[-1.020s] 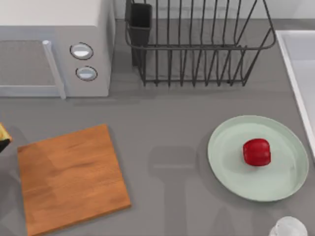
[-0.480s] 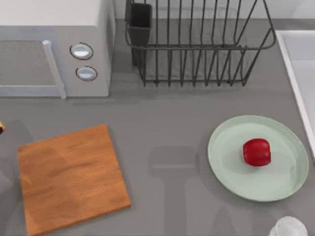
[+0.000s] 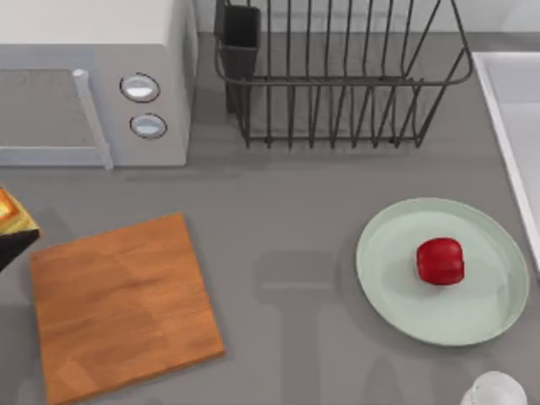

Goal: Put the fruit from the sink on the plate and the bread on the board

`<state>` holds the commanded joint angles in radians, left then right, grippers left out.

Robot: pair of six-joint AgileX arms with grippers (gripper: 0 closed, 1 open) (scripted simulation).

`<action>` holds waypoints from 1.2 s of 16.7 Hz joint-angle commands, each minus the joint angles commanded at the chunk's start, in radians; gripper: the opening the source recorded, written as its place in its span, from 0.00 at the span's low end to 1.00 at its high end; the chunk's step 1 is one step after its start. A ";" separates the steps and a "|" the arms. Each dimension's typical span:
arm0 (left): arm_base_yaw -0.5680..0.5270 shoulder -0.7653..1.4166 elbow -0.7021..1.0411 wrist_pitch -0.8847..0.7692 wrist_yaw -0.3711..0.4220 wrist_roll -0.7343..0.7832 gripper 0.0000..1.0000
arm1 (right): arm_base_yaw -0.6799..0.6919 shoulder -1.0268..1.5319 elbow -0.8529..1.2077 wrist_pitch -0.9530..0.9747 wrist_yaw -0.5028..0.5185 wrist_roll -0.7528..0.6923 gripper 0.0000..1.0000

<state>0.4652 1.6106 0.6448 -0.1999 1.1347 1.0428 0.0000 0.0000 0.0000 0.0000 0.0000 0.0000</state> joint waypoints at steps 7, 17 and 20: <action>-0.358 -0.132 -0.109 0.116 -0.518 -0.453 0.00 | 0.000 0.000 0.000 0.000 0.000 0.000 1.00; -0.954 -0.371 -0.328 0.302 -1.353 -1.194 0.00 | 0.000 0.000 0.000 0.000 0.000 0.000 1.00; -1.081 -0.423 -0.381 0.340 -1.538 -1.357 0.00 | 0.000 0.000 0.000 0.000 0.000 0.000 1.00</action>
<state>-0.6155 1.1873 0.2642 0.1403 -0.4032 -0.3140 0.0000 0.0000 0.0000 0.0000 0.0000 0.0000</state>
